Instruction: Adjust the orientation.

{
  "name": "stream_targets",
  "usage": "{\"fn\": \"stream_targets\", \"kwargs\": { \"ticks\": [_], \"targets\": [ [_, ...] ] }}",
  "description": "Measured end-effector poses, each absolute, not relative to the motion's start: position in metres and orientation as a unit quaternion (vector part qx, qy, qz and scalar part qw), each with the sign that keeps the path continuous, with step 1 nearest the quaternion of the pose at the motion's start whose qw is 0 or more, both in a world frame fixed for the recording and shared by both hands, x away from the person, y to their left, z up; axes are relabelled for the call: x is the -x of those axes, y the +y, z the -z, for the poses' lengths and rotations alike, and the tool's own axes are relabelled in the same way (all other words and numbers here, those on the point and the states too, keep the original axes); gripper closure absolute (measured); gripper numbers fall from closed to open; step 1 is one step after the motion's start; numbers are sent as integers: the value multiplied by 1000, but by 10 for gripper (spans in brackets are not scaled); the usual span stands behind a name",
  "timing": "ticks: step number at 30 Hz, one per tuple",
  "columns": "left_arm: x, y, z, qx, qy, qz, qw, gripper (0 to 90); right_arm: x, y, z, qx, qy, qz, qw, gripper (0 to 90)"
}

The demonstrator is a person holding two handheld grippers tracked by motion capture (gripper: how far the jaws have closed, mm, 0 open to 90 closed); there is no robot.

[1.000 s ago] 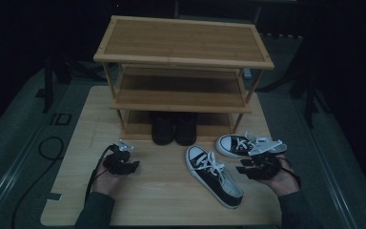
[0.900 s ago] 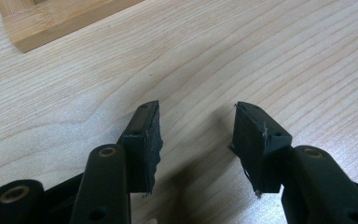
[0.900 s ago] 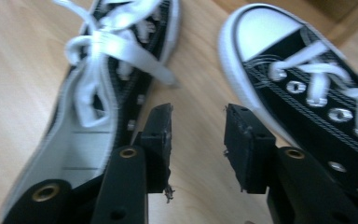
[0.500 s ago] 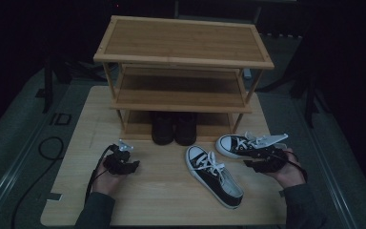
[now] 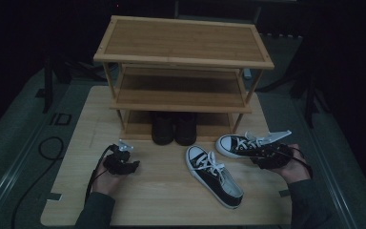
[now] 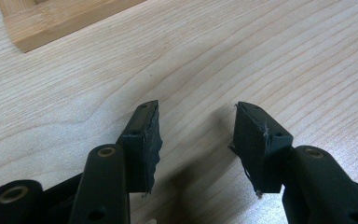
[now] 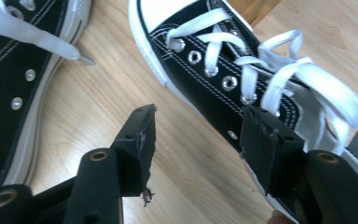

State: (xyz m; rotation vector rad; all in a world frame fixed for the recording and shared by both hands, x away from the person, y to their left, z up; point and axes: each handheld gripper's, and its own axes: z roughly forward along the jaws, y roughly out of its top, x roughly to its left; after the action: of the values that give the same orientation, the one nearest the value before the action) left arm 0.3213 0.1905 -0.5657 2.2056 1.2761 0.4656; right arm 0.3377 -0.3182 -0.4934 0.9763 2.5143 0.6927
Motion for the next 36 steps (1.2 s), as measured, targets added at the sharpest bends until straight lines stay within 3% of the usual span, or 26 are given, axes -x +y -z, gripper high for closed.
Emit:
{"fn": "stream_targets", "kwargs": {
  "ticks": [19, 23, 24, 29, 30, 36],
  "targets": [
    [-321, 191, 566, -819, 474, -173, 273, 510, -357, -335, 501, -371, 881, -206, 211, 391],
    [-321, 191, 566, -819, 473, -173, 273, 510, -364, -338, 509, -377, 883, -196, 200, 456],
    [-322, 191, 566, -819, 473, -173, 273, 510, -366, -339, 513, -370, 888, -200, 187, 566],
    [-322, 191, 566, -819, 474, -173, 273, 509, -367, -339, 513, -369, 887, -206, 187, 679],
    [-322, 190, 566, -819, 474, -173, 273, 509, -367, -339, 511, -373, 885, -207, 185, 743],
    [-322, 190, 566, -819, 474, -174, 274, 508, -355, -335, 502, -358, 890, -231, 162, 853]
  ]
}}
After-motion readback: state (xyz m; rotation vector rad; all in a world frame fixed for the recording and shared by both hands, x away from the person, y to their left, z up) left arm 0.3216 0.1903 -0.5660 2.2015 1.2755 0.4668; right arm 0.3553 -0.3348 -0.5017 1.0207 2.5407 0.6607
